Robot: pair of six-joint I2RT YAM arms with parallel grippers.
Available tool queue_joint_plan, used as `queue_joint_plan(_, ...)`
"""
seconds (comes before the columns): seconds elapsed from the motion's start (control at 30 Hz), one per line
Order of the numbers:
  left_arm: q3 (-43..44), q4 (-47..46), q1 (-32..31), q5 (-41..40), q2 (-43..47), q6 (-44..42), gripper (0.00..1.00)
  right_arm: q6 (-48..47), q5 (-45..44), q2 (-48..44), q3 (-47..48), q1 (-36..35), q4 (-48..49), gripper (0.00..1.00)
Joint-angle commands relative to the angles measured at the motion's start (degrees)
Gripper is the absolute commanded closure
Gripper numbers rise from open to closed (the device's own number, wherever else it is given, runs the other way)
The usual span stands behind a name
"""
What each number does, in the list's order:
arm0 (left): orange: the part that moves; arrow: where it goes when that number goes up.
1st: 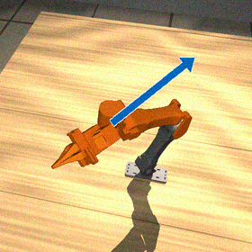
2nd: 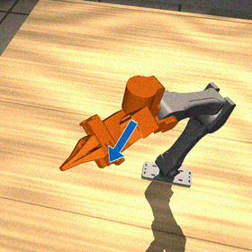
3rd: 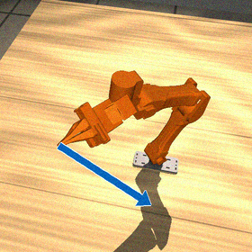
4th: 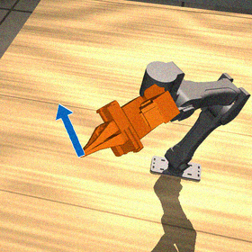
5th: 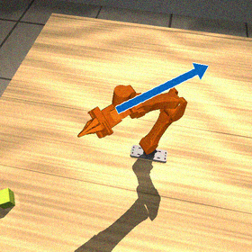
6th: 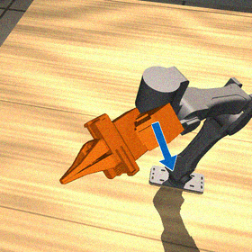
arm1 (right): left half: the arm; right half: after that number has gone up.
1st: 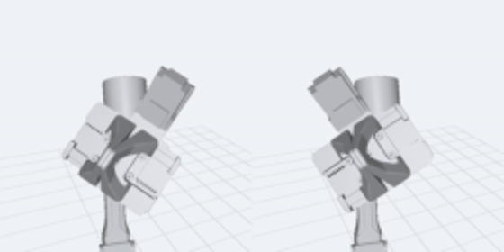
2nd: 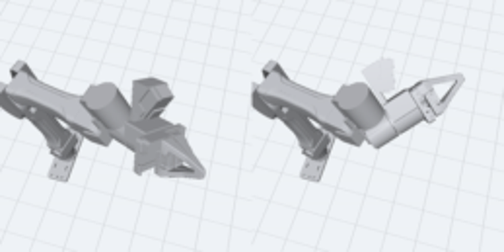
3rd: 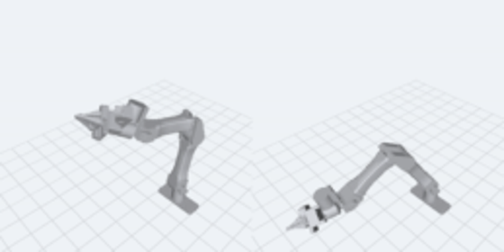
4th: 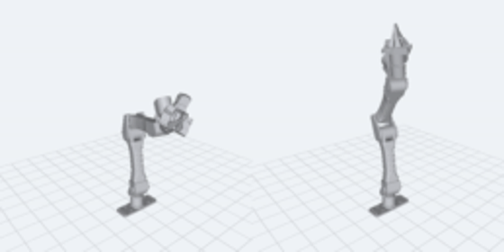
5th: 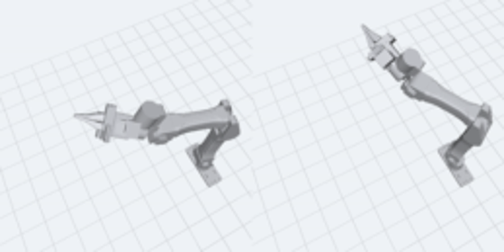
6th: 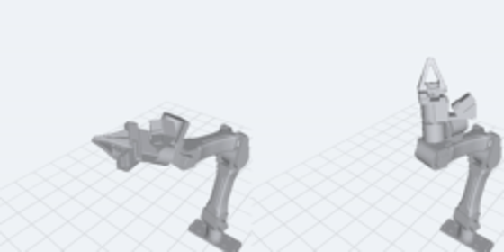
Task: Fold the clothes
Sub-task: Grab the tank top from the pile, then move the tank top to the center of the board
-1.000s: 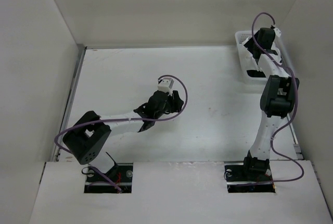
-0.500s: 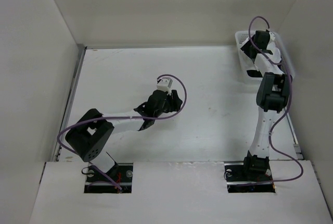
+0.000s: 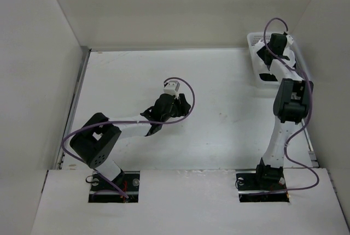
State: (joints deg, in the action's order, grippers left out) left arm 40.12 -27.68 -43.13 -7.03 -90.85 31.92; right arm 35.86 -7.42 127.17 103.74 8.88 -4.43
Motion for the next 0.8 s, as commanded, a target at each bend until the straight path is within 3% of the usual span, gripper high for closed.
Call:
queue_joint_plan(0.0,0.8,-3.3,0.3,0.3,2.2,0.6,0.55,1.7,1.3,-16.6,-2.7,-0.2,12.3,1.0)
queue_joint_plan(0.17,-0.7,-2.0,2.1,-1.5,7.4,2.8,0.55,1.9,8.8,-28.5,-0.3,-4.5,12.5,0.99)
queue_joint_plan(0.33,-3.0,1.7,6.6,-3.3,16.6,6.3,0.54,-1.0,14.0,-37.4,5.0,-13.2,10.2,0.97)
queue_joint_plan(0.43,-4.6,5.4,9.9,-4.7,22.9,7.7,0.52,-3.3,15.7,-41.6,3.1,-18.9,8.2,0.97)
queue_joint_plan(0.53,-7.1,8.9,13.4,-6.4,30.4,9.4,0.5,-4.4,16.6,-47.3,-8.3,-26.5,8.8,0.96)
queue_joint_plan(0.63,-10.1,12.0,16.5,-8.6,38.0,10.6,0.49,-2.6,15.3,-53.3,-28.0,-35.5,14.5,0.95)
queue_joint_plan(0.77,-13.7,18.3,21.3,-10.6,46.1,11.2,0.46,0.8,13.8,-52.4,-50.6,-51.0,21.6,0.86)
